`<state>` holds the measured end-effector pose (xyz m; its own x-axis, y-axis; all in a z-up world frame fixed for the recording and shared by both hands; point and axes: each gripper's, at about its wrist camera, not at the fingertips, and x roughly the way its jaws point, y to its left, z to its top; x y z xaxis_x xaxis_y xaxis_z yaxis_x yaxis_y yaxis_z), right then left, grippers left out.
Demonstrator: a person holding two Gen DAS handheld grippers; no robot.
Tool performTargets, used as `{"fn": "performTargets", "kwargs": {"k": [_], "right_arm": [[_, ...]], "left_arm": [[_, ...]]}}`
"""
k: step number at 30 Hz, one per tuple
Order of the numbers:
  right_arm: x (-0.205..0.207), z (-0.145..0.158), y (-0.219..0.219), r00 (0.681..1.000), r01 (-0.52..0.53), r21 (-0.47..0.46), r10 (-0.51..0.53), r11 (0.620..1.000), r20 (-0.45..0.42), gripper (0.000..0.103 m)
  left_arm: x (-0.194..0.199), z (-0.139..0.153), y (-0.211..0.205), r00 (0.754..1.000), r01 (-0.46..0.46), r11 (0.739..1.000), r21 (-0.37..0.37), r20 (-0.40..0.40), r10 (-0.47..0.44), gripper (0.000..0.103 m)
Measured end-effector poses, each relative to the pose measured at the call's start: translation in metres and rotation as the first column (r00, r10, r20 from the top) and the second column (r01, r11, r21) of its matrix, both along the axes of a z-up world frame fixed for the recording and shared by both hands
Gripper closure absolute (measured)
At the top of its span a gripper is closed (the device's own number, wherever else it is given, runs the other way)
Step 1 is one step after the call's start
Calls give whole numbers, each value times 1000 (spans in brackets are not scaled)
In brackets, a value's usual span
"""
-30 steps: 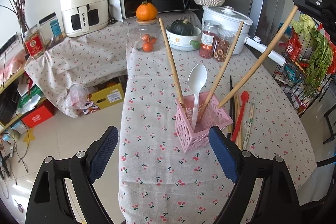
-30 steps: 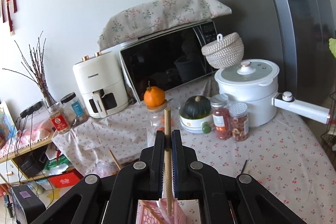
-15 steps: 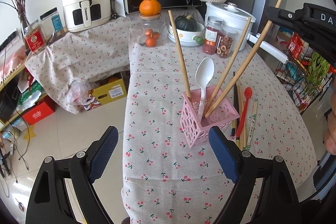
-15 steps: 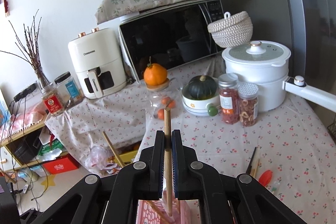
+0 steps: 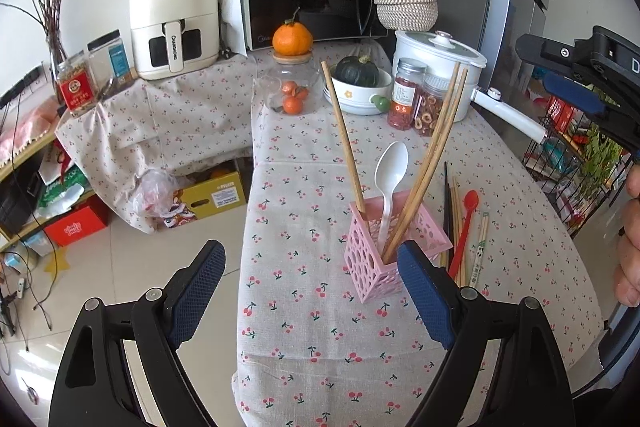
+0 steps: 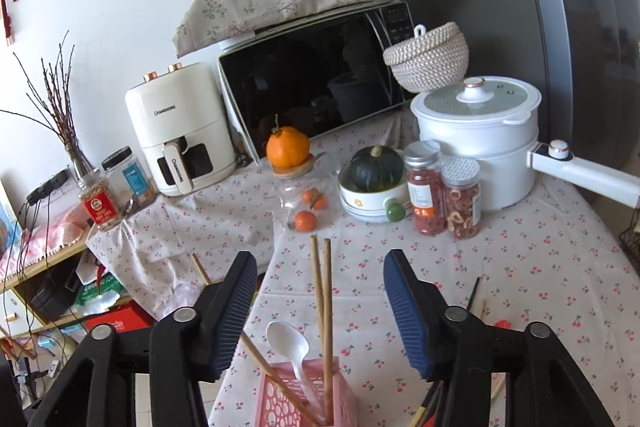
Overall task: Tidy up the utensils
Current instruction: 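Open the right tool to release the chopstick into the pink holder, then lower the left tool and grasp the red plastic spoon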
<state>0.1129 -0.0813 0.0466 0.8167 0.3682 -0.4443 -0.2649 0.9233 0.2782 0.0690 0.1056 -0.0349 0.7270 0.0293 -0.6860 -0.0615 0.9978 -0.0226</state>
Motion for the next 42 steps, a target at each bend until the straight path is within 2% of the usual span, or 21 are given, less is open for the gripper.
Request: {"fn": "performTargets", "kwargs": {"k": [2, 11, 18, 21, 23, 26, 28, 31, 36, 39, 41, 42], "right_arm": [[-4, 2, -6, 1000, 19, -18, -19, 1000, 12, 28], [-15, -7, -38, 993, 118, -144, -115, 982, 28, 5], [-20, -14, -64, 979, 203, -261, -204, 944, 23, 2], [-22, -18, -81, 973, 221, -265, -229, 938, 2, 2], [-23, -20, -93, 972, 220, -254, -234, 942, -23, 2], [-24, -22, -111, 963, 239, -250, -262, 938, -61, 2], [-23, -24, -123, 960, 232, -249, -263, 940, -96, 2], [-17, -33, -143, 949, 239, -249, -280, 939, -147, 2], [-4, -53, -175, 917, 232, -309, -313, 922, -248, 2], [-2, -62, -192, 903, 240, -323, -333, 916, -273, 2], [-1, -68, -204, 894, 246, -324, -343, 913, -289, 2], [0, -71, -209, 889, 251, -323, -349, 913, -297, 2]], "left_arm": [[-2, 3, -2, 1000, 2, 1000, 2, 22, -2, 13], [-7, 11, -16, 995, 21, 1000, 10, 93, -22, 13], [-6, 12, -44, 993, 70, 997, 40, 88, -73, 13], [-6, 12, -62, 990, 119, 991, 62, 62, -123, 13], [-10, 13, -75, 982, 166, 984, 71, 80, -172, 13], [-14, 17, -100, 970, 208, 970, 130, 101, -221, 13], [-10, 18, -118, 960, 255, 957, 141, 80, -268, 13], [2, 13, -147, 943, 331, 935, 127, -5, -333, 13], [33, -12, -184, 908, 394, 919, 14, -161, -387, 14], [59, -25, -203, 893, 394, 918, -44, -217, -394, 22], [80, -34, -217, 881, 398, 916, -54, -254, -398, 32], [90, -39, -223, 875, 399, 915, -52, -275, -397, 34]]}}
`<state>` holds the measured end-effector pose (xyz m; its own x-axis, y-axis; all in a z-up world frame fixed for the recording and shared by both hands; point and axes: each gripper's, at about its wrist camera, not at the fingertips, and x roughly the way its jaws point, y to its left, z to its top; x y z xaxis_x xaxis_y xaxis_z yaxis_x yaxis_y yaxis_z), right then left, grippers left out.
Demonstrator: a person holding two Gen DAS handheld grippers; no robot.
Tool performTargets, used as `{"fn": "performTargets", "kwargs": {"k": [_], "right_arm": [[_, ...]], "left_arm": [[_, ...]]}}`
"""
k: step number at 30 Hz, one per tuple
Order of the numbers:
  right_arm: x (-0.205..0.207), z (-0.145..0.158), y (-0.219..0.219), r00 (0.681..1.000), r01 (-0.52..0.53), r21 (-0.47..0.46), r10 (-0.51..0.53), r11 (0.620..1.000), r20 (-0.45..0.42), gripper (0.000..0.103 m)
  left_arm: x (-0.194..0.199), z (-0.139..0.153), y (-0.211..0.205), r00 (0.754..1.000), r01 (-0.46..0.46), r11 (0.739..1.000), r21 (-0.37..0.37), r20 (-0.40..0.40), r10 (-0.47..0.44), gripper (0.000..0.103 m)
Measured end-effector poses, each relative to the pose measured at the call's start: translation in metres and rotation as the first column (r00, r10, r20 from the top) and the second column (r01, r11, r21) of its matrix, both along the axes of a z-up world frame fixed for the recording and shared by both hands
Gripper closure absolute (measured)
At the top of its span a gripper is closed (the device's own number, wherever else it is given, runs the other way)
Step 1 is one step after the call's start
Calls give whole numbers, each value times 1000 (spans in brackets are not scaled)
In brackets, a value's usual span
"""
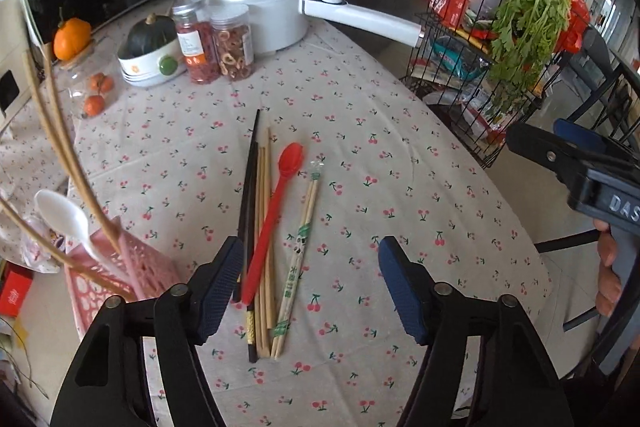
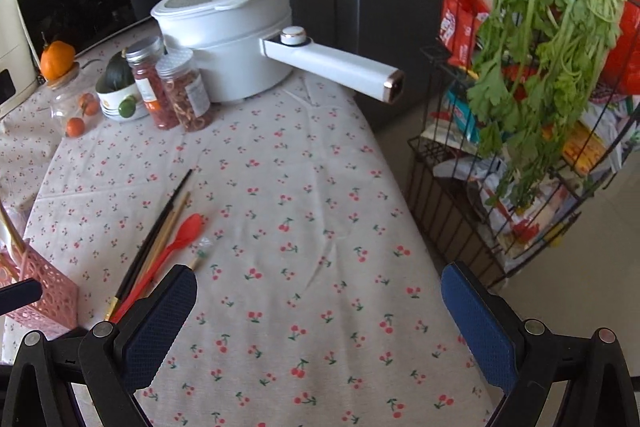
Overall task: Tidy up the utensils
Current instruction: 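Lower the left tool and grasp the red plastic spoon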
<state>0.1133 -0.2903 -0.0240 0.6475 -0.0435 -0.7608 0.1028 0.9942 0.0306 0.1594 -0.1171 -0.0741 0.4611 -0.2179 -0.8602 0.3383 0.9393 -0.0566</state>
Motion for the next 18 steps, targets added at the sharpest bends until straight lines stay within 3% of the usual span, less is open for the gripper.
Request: {"fn": "performTargets", "kwargs": {"k": [5, 8, 13, 18], "right_arm": [[10, -18, -17, 998, 16, 30, -14, 999, -61, 2], [16, -26, -21, 996, 16, 33, -13, 999, -83, 2], [21, -33, -24, 995, 14, 39, -10, 999, -101, 2], [25, -35, -20, 994, -8, 59, 14, 998, -110, 2]], "left_arm": [[51, -29, -21, 997, -3, 999, 43, -81, 6, 64], [76, -46, -29, 995, 5, 995, 98, -99, 5, 74], [109, -76, -36, 989, 10, 982, 190, -147, 18, 83], [124, -93, -39, 986, 30, 963, 266, -166, 16, 84]]}}
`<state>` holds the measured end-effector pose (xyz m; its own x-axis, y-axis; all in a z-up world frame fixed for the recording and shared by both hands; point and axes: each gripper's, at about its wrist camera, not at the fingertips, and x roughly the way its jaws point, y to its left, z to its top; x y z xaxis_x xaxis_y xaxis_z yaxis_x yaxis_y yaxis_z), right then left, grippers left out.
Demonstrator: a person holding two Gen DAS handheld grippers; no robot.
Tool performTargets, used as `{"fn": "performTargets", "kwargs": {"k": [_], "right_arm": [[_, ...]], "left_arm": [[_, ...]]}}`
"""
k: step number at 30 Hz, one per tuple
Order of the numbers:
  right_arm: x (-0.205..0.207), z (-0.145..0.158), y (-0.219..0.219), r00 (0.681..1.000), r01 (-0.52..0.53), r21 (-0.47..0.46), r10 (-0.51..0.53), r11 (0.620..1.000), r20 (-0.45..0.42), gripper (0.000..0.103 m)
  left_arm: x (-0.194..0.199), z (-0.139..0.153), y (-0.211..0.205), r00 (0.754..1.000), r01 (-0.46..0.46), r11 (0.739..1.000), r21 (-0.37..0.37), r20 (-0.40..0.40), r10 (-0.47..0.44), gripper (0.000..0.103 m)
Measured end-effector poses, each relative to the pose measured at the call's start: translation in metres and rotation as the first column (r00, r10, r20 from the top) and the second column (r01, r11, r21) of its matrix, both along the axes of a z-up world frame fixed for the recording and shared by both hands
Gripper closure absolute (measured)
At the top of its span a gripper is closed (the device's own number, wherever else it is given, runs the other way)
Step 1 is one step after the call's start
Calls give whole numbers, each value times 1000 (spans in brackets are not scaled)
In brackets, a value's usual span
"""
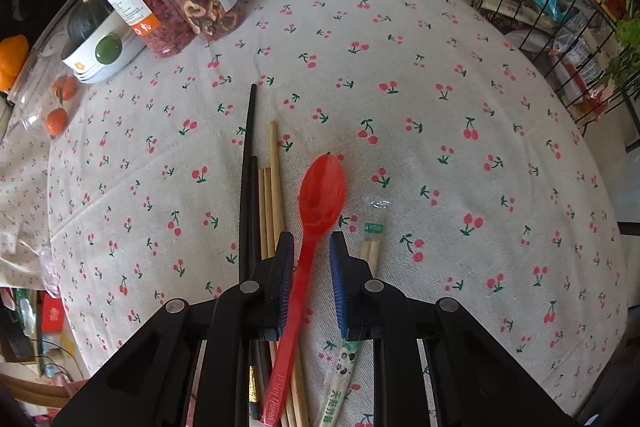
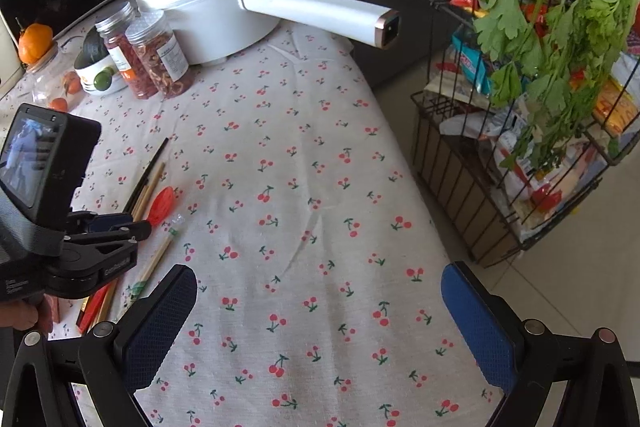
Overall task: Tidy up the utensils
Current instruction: 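Lower the left tool and grasp the red plastic spoon, then lift the red spoon with the left tool while the right tool grasps the wrapped chopstick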
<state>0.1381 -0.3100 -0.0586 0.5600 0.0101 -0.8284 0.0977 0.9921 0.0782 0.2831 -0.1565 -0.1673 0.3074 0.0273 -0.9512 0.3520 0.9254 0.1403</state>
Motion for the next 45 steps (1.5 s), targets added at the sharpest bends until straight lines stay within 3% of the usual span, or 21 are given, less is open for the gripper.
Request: {"fn": "performTargets", "kwargs": {"k": [11, 22, 27, 33, 39, 45], "right_arm": [[5, -6, 4, 1000, -17, -11, 16, 1000, -24, 2], [6, -8, 17, 999, -34, -20, 33, 999, -43, 2], [5, -10, 26, 998, -43, -35, 41, 998, -55, 2], [7, -19, 43, 995, -59, -23, 57, 998, -85, 2], [15, -32, 73, 989, -96, -31, 92, 995, -119, 2], [28, -49, 100, 985, -108, -21, 104, 994, -136, 2]], "left_arm": [[12, -9, -4, 1000, 18, 999, 40, -12, -18, 93], [-38, 59, 6, 990, 48, 995, -83, 136, -36, 93], [-76, 96, 23, 972, 69, 988, -139, 234, -35, 93], [-127, 127, 52, 932, 101, 979, -178, 360, -31, 94], [-166, 143, 92, 900, 107, 955, -277, 434, 25, 94], [-182, 155, 130, 870, 104, 925, -367, 483, 94, 94]]}}
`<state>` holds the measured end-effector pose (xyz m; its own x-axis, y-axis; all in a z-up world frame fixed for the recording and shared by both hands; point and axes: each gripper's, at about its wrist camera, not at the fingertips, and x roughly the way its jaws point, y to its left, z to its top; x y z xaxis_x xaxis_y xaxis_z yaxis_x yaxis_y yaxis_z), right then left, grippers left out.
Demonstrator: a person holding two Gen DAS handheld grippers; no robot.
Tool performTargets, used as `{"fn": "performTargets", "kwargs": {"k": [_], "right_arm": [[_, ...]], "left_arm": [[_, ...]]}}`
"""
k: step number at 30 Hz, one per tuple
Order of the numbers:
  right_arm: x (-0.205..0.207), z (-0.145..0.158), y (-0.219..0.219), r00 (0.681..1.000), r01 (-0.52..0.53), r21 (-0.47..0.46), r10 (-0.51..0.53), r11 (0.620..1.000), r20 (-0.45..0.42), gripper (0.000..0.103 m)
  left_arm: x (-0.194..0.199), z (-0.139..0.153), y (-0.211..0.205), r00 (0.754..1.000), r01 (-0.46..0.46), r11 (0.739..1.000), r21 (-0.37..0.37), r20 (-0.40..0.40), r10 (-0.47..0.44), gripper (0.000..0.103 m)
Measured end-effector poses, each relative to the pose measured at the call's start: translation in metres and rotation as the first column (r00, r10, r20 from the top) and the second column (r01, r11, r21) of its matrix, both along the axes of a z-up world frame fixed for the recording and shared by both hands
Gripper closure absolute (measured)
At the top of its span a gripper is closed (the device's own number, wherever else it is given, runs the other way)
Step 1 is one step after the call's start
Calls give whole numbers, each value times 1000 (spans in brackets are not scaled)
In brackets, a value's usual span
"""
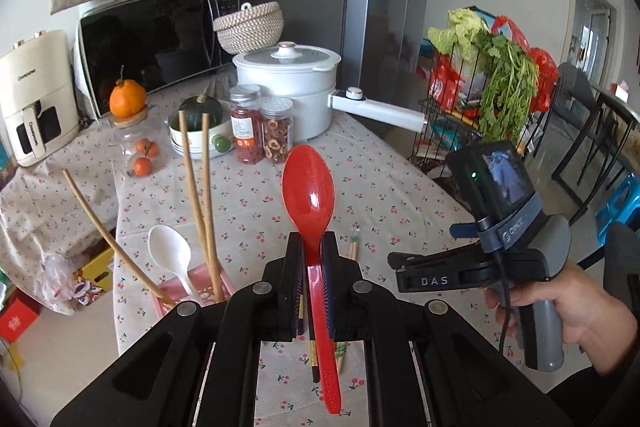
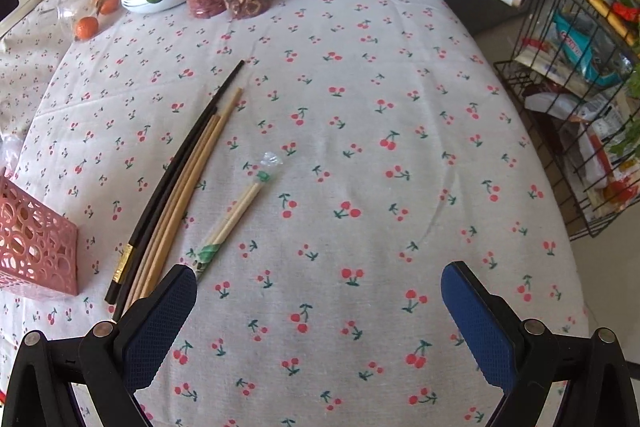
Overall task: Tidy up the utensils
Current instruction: 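Lift the red spoon with the left tool while the right tool grasps the wrapped chopstick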
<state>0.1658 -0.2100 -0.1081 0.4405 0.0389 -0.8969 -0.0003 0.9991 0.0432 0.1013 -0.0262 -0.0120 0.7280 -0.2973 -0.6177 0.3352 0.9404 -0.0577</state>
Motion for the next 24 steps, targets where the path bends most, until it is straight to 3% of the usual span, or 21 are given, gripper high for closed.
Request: {"fn": "performTargets", "kwargs": {"k": [6, 13, 21, 24], "right_arm": [[17, -24, 19, 999, 16, 38, -14, 999, -38, 18], [34, -50, 33, 995, 62, 78, -55, 995, -82, 46], [44, -57, 57, 996, 65, -23, -66, 998, -59, 58], [45, -57, 66, 997, 50, -59, -53, 997, -55, 72]], "left_arm": [[-8, 2, 25, 1000, -18, 999, -44, 11, 19, 94], [-7, 5, 47, 1000, -27, 994, -102, -10, 27, 94], [-7, 6, 58, 999, -40, 992, -122, -15, 38, 94], [-6, 5, 60, 999, -46, 991, -123, -20, 44, 94]]}}
